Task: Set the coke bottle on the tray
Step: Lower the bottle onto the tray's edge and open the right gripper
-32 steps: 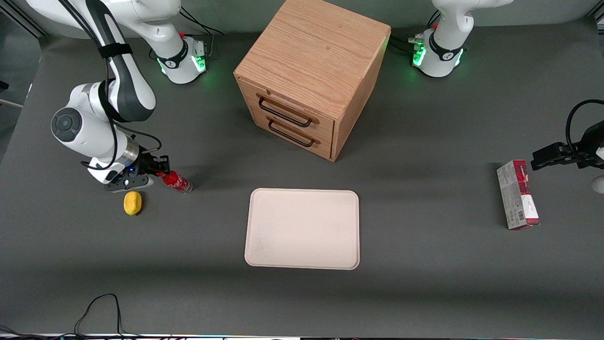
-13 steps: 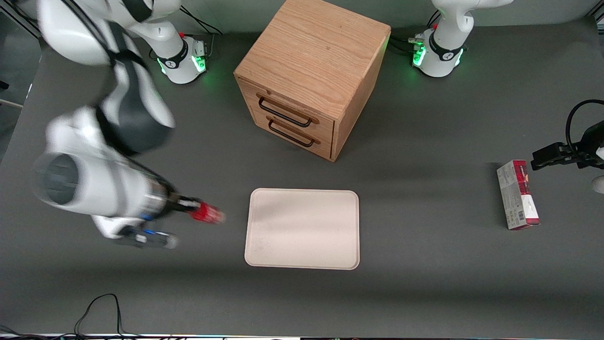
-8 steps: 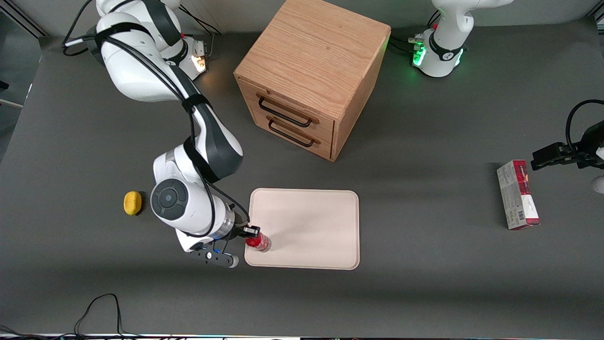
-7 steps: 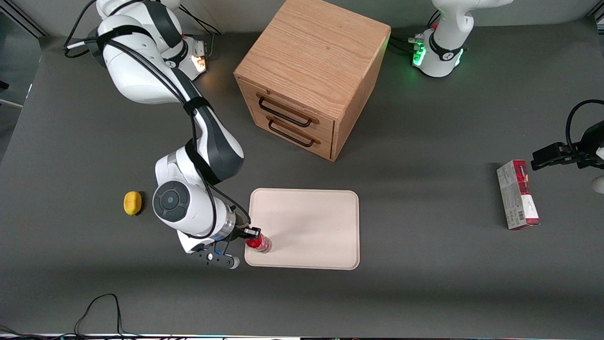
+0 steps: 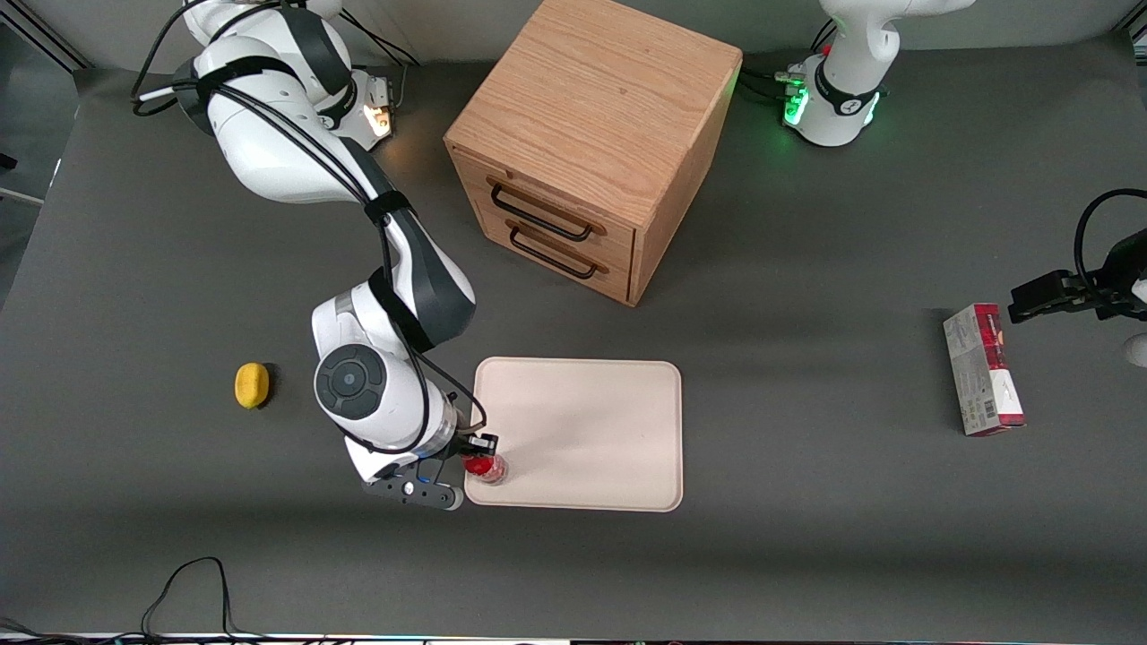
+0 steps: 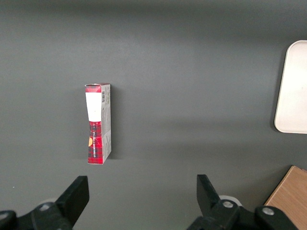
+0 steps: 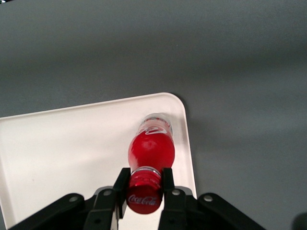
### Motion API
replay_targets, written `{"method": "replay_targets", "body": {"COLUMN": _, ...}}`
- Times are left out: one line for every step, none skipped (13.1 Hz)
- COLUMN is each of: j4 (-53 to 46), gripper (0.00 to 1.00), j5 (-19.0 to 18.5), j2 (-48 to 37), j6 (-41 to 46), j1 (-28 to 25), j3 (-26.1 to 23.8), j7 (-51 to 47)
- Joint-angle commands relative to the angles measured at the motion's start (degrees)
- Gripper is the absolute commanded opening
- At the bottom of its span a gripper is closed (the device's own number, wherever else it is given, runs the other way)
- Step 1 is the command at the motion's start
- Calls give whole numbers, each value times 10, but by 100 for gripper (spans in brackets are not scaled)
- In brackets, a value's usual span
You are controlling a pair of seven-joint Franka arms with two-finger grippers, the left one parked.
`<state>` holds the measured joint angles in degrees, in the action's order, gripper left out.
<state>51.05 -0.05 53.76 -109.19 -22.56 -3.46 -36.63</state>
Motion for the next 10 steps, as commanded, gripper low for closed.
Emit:
{"method": "replay_targets", "body": {"j4": -27, "gripper": 0, "j5": -15, "j2": 16, "j6": 7, "j1": -6, "j3": 2, "j7": -13}}
{"method": "replay_targets", "body": {"j4": -27, "gripper": 0, "j5": -15, "j2": 16, "j6": 7, "j1": -6, "j3": 2, "j7": -13}}
{"method": "replay_targets", "body": {"j4": -27, "gripper": 47, "j5": -15, "j2": 16, "j6": 7, "j1": -6, "j3": 2, "j7": -13}}
{"method": "replay_targets", "body": {"j4": -27, "gripper": 98, "j5": -16, "j2": 16, "j6": 7, "j1": -6, "j3": 2, "j7": -15}}
{"method": "replay_targets", "body": {"j4": -26, "gripper": 100, "j5": -16, "j2": 14, "j6": 8, "j1": -6, "j3": 2, "j7": -15}}
{"method": "replay_targets", "body": {"j4": -26, "gripper": 100, "j5": -16, "j2": 14, "j6": 8, "j1": -6, "j3": 2, "j7": -17}}
{"method": "replay_targets", "body": {"j4": -26, "gripper": 100, "j5": -16, "j2": 14, "j6": 8, "j1": -6, "j3": 2, "j7": -17}}
{"method": "replay_targets", "body": {"j4": -26, "gripper": 100, "j5": -15, "j2": 13, "j6": 9, "j1": -6, "j3": 2, "j7": -17}}
{"method": "replay_targets", "body": {"j4": -26, "gripper": 100, "j5": -16, "j2": 13, "j6": 10, "j1": -6, "j3": 2, "j7": -17}}
{"method": "replay_targets", "body": {"j4": -25, "gripper": 100, "j5": -17, "j2": 12, "j6": 14, "j1": -7, "j3": 4, "j7": -17}}
